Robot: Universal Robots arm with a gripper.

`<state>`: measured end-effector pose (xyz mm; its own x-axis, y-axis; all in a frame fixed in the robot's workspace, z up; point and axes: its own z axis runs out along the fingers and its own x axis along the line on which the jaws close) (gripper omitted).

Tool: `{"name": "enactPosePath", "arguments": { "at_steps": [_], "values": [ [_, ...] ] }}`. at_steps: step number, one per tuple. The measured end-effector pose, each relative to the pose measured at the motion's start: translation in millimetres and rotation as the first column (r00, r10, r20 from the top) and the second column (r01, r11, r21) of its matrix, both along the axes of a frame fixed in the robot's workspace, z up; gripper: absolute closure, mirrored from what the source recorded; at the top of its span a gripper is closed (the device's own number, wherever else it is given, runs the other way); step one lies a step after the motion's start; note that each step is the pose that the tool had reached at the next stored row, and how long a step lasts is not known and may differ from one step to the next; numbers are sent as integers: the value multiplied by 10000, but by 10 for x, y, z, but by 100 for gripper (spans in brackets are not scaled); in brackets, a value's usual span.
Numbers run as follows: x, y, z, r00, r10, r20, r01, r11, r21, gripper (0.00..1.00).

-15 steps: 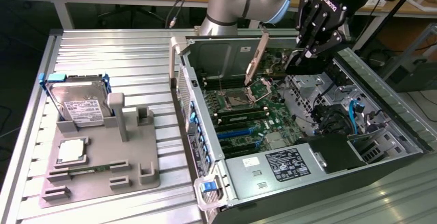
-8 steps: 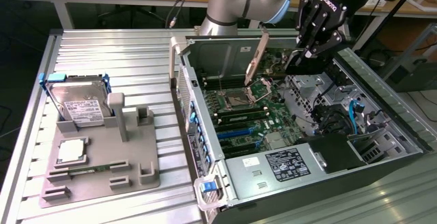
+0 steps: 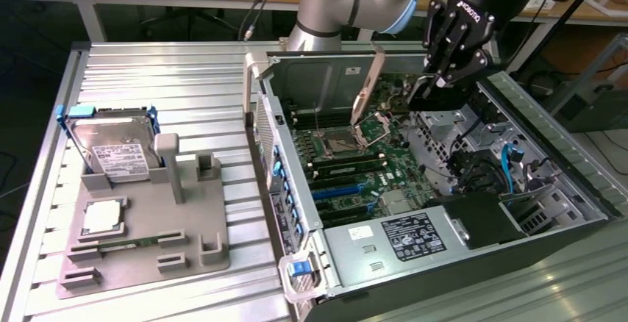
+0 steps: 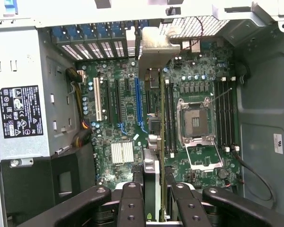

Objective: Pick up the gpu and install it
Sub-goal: 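Insert the gpu into the slot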

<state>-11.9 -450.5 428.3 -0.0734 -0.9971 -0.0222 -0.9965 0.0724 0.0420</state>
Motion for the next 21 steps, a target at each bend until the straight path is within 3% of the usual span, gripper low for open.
{"name": "enactPosePath", "arguments": {
  "at_steps": [21],
  "values": [
    [0,0,-146,10000,0,33,0,10000,0,73]
  ]
}}
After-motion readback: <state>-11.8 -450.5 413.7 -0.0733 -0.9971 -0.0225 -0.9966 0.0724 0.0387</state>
